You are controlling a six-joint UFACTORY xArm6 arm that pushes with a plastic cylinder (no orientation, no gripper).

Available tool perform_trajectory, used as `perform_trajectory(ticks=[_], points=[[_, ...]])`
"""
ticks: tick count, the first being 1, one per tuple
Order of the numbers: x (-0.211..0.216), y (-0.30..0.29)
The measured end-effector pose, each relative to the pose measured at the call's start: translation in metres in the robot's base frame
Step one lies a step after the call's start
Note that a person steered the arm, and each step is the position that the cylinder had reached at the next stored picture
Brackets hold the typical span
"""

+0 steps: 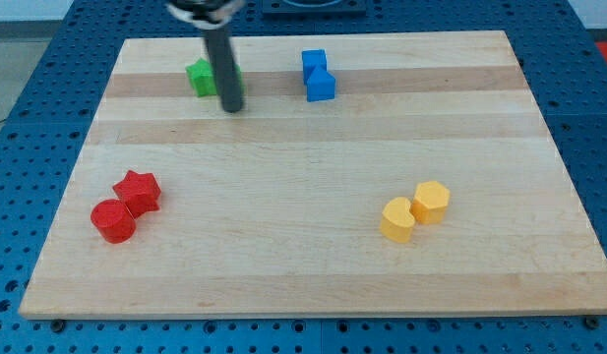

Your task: Slightly move the blue blocks towards the bottom

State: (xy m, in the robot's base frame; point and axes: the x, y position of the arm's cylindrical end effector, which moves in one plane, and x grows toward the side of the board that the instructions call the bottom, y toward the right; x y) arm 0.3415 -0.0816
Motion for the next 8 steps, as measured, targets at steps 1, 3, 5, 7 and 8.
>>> perform_trajectory(ticks=[1, 3, 5, 7, 8], points=[[0.001, 0.073], [-0.026, 0.157], [-0.09, 0.11], [-0.091, 0.073], [-0.092, 0.073]])
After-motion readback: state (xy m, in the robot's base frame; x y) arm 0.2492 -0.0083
